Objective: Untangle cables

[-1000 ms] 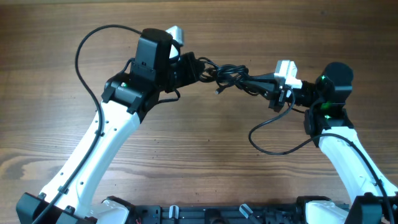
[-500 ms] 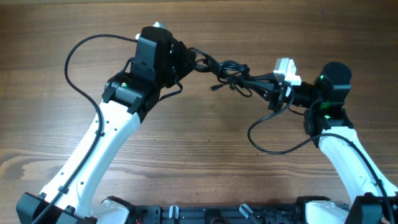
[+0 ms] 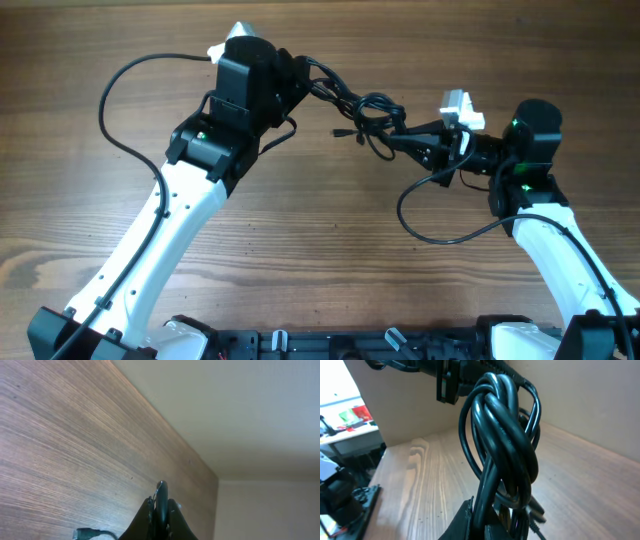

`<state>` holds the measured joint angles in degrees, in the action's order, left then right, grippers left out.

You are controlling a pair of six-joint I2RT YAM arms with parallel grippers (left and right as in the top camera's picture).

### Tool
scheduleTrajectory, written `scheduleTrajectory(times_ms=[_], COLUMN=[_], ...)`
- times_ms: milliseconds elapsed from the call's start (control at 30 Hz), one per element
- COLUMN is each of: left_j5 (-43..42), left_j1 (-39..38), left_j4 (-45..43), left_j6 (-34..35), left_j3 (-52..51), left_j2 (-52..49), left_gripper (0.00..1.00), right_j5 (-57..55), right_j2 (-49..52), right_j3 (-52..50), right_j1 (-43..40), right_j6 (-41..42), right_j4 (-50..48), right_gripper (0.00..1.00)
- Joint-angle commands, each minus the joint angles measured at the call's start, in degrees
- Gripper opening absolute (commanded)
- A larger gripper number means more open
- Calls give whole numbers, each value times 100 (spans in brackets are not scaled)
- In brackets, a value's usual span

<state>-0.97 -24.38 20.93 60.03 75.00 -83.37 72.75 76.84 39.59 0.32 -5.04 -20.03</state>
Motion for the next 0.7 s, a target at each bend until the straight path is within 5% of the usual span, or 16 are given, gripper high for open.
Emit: scheduleTrajectory(times_ms=[0, 667], left_j5=[1268, 2542], left_j1=[140, 140], left_j4=[-144, 741], left_j6=[588, 625], left_j3=[81, 81], left_j2=[-22, -22], left_gripper=[4, 4], right_j5=[564, 485], right_j2=[-11, -11], right_j3=[46, 46], right_j1=[-17, -17], right_j6=[116, 393], right_j4=[205, 122], right_gripper=[4, 4])
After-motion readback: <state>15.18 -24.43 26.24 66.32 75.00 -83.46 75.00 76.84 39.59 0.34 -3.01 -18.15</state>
